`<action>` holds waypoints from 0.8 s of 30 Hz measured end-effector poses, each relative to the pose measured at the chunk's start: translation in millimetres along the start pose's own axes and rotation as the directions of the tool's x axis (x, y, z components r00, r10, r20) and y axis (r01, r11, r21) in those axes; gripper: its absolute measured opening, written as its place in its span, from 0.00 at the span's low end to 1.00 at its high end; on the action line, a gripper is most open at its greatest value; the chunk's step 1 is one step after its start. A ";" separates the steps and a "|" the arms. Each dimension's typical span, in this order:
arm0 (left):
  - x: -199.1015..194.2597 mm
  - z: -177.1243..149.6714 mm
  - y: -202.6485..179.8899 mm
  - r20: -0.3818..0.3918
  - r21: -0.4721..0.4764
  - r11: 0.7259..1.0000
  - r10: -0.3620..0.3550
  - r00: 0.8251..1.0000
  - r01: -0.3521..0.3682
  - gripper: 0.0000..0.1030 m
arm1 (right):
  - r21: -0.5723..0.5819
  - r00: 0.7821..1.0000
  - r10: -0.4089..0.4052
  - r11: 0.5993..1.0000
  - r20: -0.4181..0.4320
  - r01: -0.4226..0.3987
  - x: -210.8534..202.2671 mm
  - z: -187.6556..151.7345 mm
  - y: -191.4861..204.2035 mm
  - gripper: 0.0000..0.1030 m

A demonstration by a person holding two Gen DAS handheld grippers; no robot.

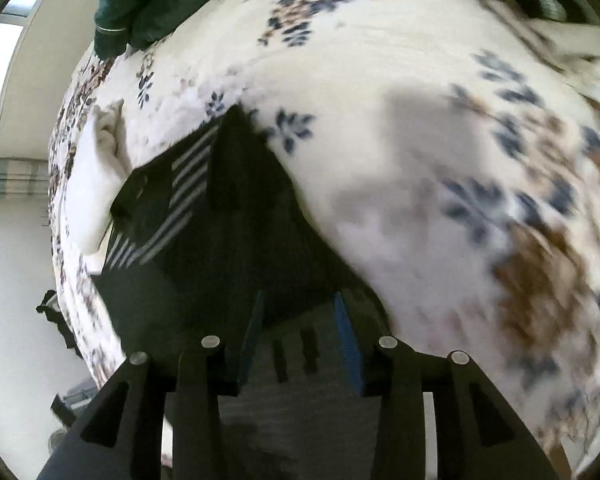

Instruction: Fold small clothes

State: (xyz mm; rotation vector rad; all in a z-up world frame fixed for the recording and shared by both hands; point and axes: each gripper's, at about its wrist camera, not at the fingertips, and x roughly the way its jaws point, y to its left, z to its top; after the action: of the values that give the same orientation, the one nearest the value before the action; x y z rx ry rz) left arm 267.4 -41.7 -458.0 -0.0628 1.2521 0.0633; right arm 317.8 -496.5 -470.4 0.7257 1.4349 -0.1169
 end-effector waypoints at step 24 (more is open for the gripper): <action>63.4 -222.2 -317.9 -0.233 0.264 0.956 0.188 0.954 -0.124 0.56 | -0.341 0.956 -0.023 0.937 -0.294 -0.082 27.1 89.8 -86.0 0.50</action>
State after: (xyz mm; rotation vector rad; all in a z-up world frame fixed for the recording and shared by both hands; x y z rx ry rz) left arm 103.0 -375.9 -583.4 0.2533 1.5135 0.0369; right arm 357.1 -601.0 -531.5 0.4811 1.6714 0.2783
